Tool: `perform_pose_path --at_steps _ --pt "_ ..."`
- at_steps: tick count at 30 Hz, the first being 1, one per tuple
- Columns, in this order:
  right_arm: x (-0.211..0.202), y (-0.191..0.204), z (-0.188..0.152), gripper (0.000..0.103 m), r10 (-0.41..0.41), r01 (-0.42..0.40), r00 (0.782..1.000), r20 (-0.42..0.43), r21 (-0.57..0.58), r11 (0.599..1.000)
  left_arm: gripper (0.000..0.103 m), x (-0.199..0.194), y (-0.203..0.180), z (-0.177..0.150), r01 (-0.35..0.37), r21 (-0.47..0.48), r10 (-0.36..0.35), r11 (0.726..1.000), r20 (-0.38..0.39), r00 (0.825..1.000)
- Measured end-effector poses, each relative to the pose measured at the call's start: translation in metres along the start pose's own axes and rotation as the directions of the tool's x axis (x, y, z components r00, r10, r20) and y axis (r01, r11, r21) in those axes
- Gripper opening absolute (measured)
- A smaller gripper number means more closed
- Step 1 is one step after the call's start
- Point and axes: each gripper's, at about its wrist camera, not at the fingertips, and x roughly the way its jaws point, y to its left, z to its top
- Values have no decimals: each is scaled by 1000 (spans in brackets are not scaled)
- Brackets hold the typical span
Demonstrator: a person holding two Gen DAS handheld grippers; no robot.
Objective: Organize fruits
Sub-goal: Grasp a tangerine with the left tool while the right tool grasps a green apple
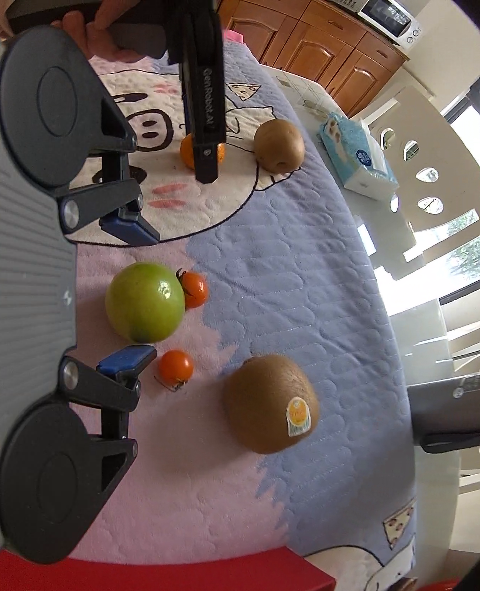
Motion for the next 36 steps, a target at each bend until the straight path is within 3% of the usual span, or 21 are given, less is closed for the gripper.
perform_pose_path --at_steps 11,13,15,16,36 --pt "14 1 4 62 -13 13 1000 -27 -8 1000 80 4 -5 -3 -6 11 6 1000 24 1000" --pt "13 2 4 58 -17 17 999 -27 -21 1000 66 3 -11 -8 -52 52 50 997 44 998" --pt "11 3 4 53 -28 27 999 -16 -30 999 44 0 -17 -12 -102 104 94 989 78 992" --pt "10 3 3 53 -25 24 1000 -12 -34 999 43 -2 -18 -15 -109 112 98 988 93 991" --pt "-35 -8 -25 53 37 -38 997 64 2 999 43 -47 -28 -53 -59 53 51 997 132 990"
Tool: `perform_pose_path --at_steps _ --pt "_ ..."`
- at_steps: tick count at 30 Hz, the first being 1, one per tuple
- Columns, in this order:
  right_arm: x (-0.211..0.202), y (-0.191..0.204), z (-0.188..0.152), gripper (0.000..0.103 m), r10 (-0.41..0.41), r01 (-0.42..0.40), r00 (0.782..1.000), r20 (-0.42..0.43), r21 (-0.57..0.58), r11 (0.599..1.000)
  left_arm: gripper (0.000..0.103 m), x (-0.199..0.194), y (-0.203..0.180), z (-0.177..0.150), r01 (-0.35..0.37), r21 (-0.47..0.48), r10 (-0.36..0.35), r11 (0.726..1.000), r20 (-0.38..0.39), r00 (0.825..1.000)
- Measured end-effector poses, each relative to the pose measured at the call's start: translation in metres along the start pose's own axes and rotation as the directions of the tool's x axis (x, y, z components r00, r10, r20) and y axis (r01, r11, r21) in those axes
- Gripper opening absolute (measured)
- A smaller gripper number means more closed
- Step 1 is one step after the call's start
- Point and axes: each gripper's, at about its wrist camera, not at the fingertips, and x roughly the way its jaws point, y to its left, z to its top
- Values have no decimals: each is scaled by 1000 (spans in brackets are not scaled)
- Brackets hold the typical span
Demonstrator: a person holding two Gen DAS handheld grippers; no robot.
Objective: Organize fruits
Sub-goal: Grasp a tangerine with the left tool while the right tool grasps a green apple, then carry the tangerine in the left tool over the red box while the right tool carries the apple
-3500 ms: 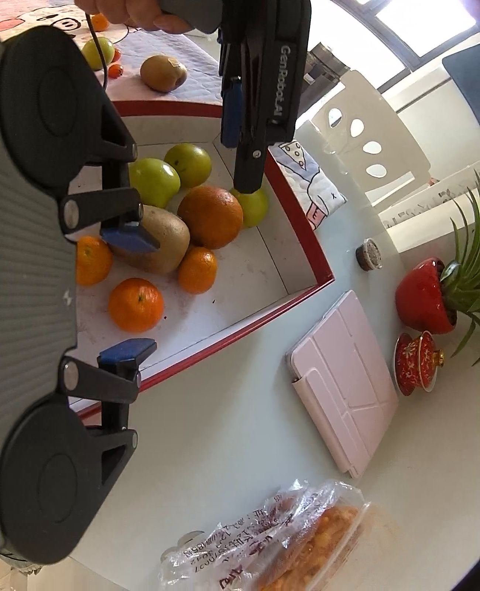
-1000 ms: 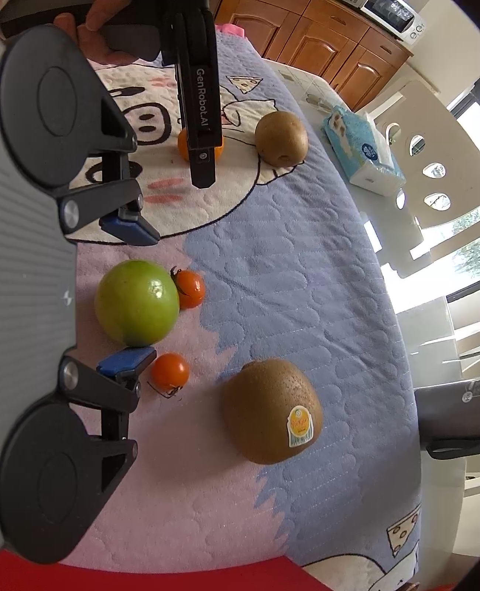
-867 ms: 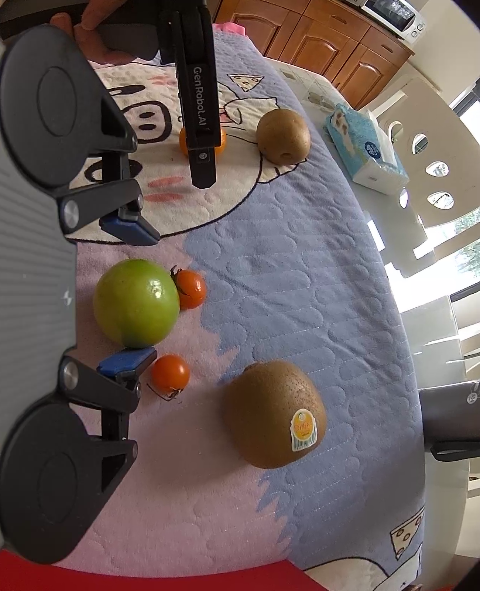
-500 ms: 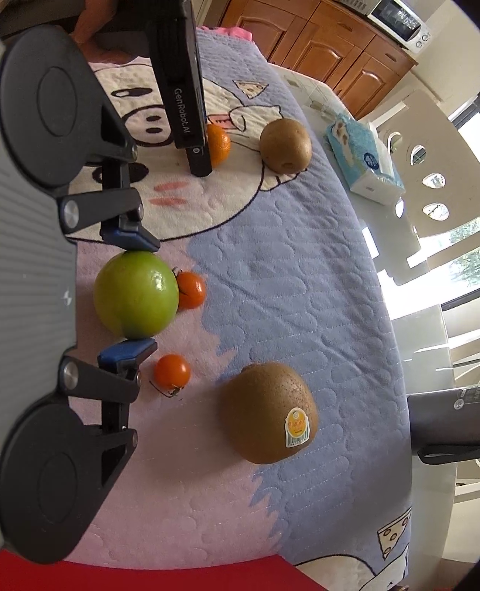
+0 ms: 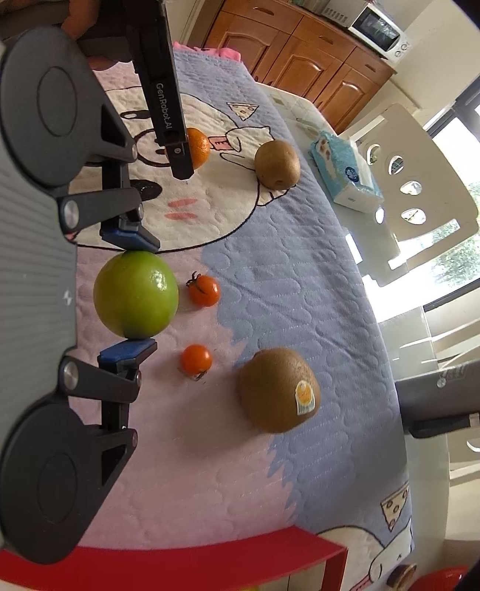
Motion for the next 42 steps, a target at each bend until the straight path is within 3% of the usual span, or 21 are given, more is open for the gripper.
perform_pose_path --at_steps 9,21,26,34,38,42 --pt "-41 -26 -10 53 7 -12 996 86 57 998 43 -32 -34 -6 15 54 -17 998 55 998" --pt "-109 -98 -27 53 -52 7 972 229 192 981 43 -63 -120 -9 130 148 -145 980 98 984" --pt "-134 -146 -39 53 -110 31 957 269 281 959 43 -72 -168 -11 196 219 -220 956 92 971" --pt "-163 -219 -66 53 -213 77 934 286 420 904 43 -66 -250 -25 276 363 -306 890 27 952" --pt "-166 -248 -81 53 -246 95 932 266 476 874 43 -56 -284 -36 293 432 -314 853 -24 949" --pt "-162 -268 -89 53 -272 124 935 226 510 851 43 -39 -309 -46 317 454 -315 833 -83 946"
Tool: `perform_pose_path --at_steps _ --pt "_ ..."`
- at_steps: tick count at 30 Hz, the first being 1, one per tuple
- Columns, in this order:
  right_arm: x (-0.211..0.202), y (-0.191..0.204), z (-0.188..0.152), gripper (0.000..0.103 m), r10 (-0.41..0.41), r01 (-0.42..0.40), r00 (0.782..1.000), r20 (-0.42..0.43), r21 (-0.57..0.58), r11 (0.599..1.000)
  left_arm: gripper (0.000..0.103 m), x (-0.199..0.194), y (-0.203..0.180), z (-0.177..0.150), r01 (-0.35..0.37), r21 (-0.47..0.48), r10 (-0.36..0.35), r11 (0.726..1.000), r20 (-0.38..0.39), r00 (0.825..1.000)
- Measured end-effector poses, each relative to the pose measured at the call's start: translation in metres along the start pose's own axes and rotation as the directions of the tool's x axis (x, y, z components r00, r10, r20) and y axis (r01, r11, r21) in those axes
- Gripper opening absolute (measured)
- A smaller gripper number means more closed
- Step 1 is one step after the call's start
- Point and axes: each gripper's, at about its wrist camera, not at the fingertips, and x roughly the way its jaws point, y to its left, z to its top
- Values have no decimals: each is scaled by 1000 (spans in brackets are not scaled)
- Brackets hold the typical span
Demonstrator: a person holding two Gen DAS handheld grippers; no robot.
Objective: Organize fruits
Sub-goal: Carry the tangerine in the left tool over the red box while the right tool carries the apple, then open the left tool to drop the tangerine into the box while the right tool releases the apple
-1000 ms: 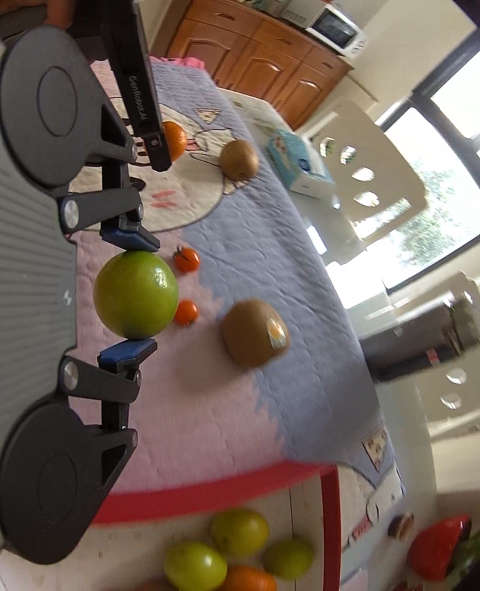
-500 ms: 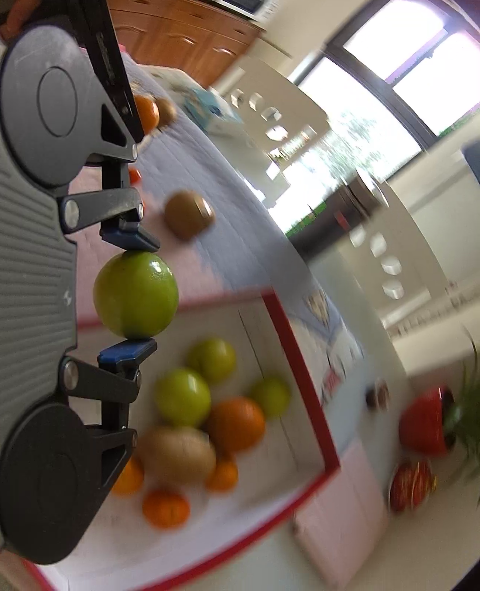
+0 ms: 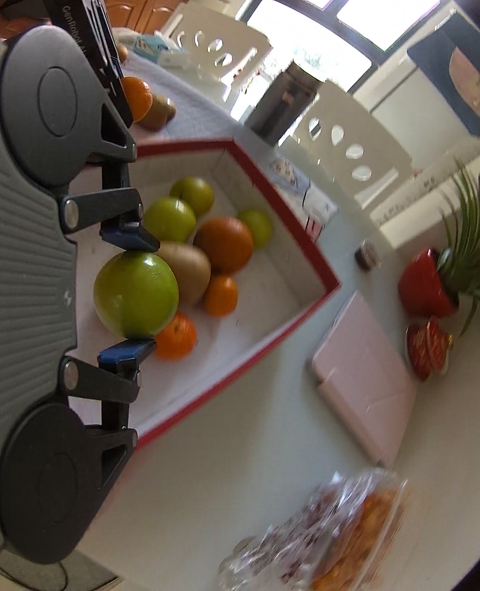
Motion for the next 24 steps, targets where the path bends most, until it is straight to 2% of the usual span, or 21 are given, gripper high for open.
perform_pose_path --at_steps 5,11,16,17,18,22,24 --pt "11 -14 -1 53 -61 62 997 -40 15 998 43 31 -22 -2 12 62 -8 998 -67 998" --pt "24 -22 0 53 -22 24 998 -63 26 999 43 61 -36 -2 26 110 -11 994 -134 991" --pt "30 -11 4 53 -54 52 996 -77 -30 998 44 74 -38 -3 16 121 3 993 -158 988" --pt "31 -9 5 54 -58 55 995 -83 -35 998 46 74 -38 -2 16 125 4 992 -158 987" --pt "32 -8 6 55 -61 58 994 -86 -41 998 52 75 -38 -2 19 124 1 992 -160 987" --pt "28 -7 12 56 -84 81 994 -67 -51 995 57 71 -35 1 15 124 4 992 -152 988" --pt "24 -8 16 56 -70 68 996 -56 -34 997 68 69 -32 2 7 116 11 993 -152 988"
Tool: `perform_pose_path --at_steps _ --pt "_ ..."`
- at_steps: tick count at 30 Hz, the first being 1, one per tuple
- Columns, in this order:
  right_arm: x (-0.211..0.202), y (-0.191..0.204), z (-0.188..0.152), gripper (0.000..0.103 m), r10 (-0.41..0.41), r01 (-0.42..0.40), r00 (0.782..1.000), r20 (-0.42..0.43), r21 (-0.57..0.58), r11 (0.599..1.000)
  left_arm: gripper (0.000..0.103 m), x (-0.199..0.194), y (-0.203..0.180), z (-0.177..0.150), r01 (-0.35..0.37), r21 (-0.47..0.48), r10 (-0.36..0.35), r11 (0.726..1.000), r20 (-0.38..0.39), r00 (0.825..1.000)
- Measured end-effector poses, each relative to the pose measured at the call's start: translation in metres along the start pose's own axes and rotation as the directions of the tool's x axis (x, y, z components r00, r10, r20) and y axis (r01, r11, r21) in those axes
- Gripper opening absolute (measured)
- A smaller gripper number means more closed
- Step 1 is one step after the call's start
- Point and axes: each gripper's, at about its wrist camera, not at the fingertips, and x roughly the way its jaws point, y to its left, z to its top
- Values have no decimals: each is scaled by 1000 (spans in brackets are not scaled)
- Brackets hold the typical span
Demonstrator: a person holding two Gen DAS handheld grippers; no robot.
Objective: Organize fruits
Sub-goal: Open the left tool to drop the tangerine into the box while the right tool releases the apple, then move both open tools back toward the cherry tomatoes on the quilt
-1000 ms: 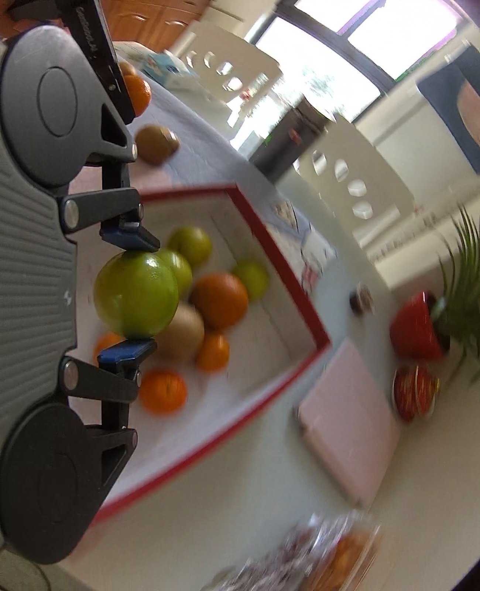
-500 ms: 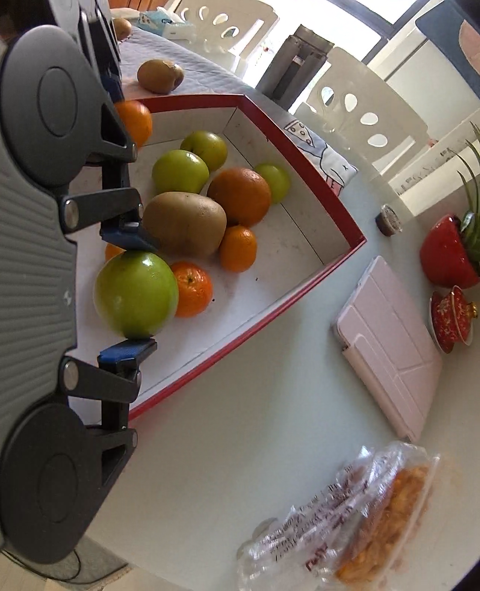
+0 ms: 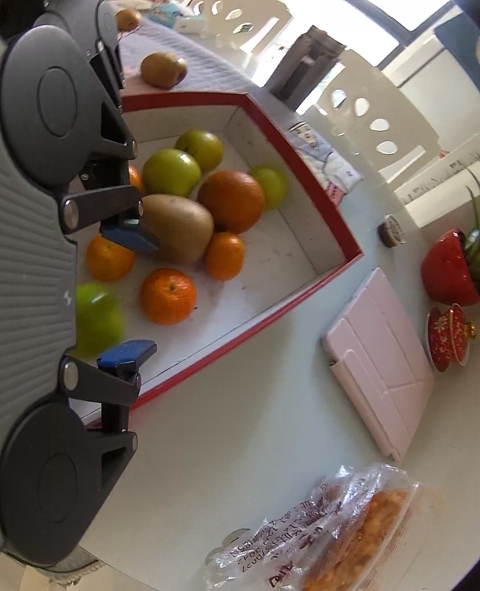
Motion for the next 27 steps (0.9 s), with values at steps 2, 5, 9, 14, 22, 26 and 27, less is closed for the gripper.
perform_pose_path --at_steps 2,5,9,14,22,26,27 --pt "-5 -1 3 56 -3 3 1000 13 6 1000 69 -3 3 0 0 -2 0 1000 9 1000" --pt "-9 -1 5 57 -5 4 1000 24 13 1000 75 -7 4 1 -6 -9 6 1000 18 1000" --pt "-12 1 4 59 -4 4 1000 29 16 1000 79 -16 5 0 -10 -12 10 1000 36 999" --pt "-17 7 2 61 0 0 999 36 11 1000 79 -28 12 -4 0 -26 2 1000 57 998" --pt "-27 21 -2 62 13 -12 999 52 -7 1000 80 -55 24 -8 -4 -50 9 999 105 994" --pt "-29 34 1 62 25 -24 998 60 -25 999 80 -67 44 -13 -16 -89 27 996 122 992" --pt "-29 38 2 62 29 -27 998 63 -33 999 80 -70 49 -15 -24 -102 37 995 125 991"
